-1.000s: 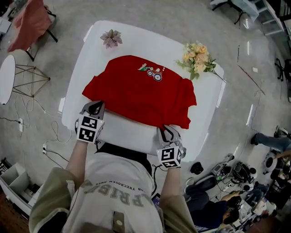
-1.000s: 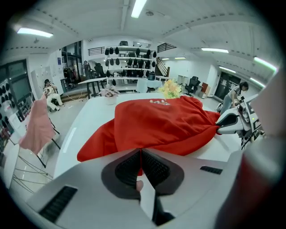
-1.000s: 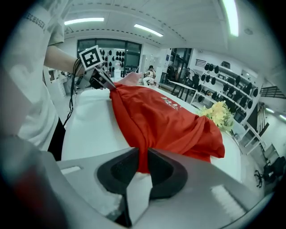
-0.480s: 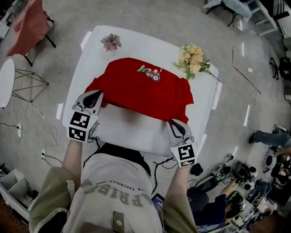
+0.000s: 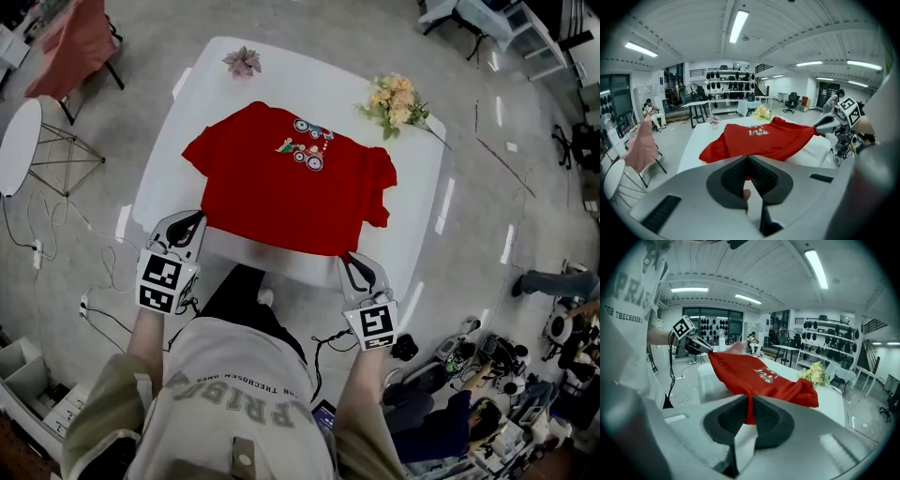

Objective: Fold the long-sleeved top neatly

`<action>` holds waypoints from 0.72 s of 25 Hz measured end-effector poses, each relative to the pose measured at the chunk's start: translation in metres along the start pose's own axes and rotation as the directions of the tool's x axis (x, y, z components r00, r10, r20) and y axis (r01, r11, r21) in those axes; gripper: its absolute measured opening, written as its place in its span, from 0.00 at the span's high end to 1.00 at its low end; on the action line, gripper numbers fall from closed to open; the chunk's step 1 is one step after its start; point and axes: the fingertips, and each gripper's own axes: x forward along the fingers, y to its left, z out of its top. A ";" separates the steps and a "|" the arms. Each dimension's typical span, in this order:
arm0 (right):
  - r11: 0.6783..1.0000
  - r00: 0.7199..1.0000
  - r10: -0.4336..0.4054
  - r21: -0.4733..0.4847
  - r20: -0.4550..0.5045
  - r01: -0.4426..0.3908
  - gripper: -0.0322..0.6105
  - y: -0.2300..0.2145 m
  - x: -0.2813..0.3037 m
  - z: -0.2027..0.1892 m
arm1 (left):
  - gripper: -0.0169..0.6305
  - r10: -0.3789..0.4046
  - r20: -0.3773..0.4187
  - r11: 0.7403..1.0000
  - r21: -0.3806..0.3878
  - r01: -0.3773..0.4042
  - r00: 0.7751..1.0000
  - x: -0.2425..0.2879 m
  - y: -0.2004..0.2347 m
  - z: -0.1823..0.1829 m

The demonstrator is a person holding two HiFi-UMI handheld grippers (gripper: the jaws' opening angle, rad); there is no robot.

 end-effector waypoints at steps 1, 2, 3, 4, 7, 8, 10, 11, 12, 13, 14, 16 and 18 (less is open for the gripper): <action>1.000 1.000 0.001 0.001 -0.002 -0.001 0.90 0.008 -0.005 -0.007 | 0.95 0.003 -0.013 1.000 0.001 -0.003 1.000 -0.005 -0.007 -0.012; 1.000 1.000 0.000 0.002 -0.003 0.000 0.90 0.015 -0.011 -0.014 | 0.95 0.005 -0.025 1.000 0.000 -0.005 1.000 -0.010 -0.014 -0.023; 1.000 1.000 -0.002 0.003 -0.003 0.002 0.90 0.021 -0.016 -0.021 | 0.95 0.006 -0.036 1.000 -0.001 -0.006 0.999 -0.014 -0.020 -0.035; 1.000 1.000 -0.005 0.002 -0.004 0.005 0.90 0.027 -0.021 -0.028 | 0.95 0.008 -0.045 1.000 -0.002 -0.008 0.999 -0.017 -0.026 -0.046; 1.000 1.000 -0.017 -0.004 -0.012 0.017 0.90 0.043 -0.035 -0.050 | 0.95 0.017 -0.077 1.000 -0.010 -0.018 0.997 -0.025 -0.041 -0.080; 1.000 1.000 -0.022 -0.006 -0.016 0.022 0.90 0.048 -0.038 -0.057 | 0.95 0.020 -0.090 1.000 -0.010 -0.021 0.996 -0.026 -0.046 -0.091; 1.000 0.999 -0.028 -0.006 -0.028 0.027 0.90 0.057 -0.042 -0.072 | 0.95 0.026 -0.114 1.000 0.001 -0.026 0.993 -0.025 -0.053 -0.111; 1.000 0.999 -0.029 -0.005 -0.036 0.029 0.90 0.062 -0.043 -0.080 | 0.95 0.029 -0.127 1.000 0.004 -0.029 0.991 -0.025 -0.056 -0.120; 1.000 0.999 -0.031 -0.006 -0.044 0.031 0.90 0.065 -0.044 -0.087 | 0.95 0.033 -0.141 0.999 0.004 -0.032 0.990 -0.023 -0.059 -0.128; 0.999 0.998 -0.034 -0.009 -0.053 0.033 0.90 0.068 -0.044 -0.093 | 0.95 0.035 -0.152 0.999 0.002 -0.035 0.988 -0.021 -0.061 -0.136; 0.999 0.997 -0.037 -0.011 -0.063 0.037 0.90 0.070 -0.043 -0.100 | 0.95 0.037 -0.159 0.999 0.001 -0.037 0.987 -0.018 -0.062 -0.143; 0.999 0.995 -0.045 -0.010 -0.086 0.045 0.90 0.071 -0.039 -0.111 | 0.95 0.039 -0.161 0.999 0.009 -0.038 0.986 -0.010 -0.064 -0.152; 0.999 0.992 -0.054 -0.001 -0.115 0.054 0.90 0.070 -0.034 -0.121 | 0.95 0.042 -0.174 0.999 0.031 -0.037 0.984 -0.003 -0.067 -0.156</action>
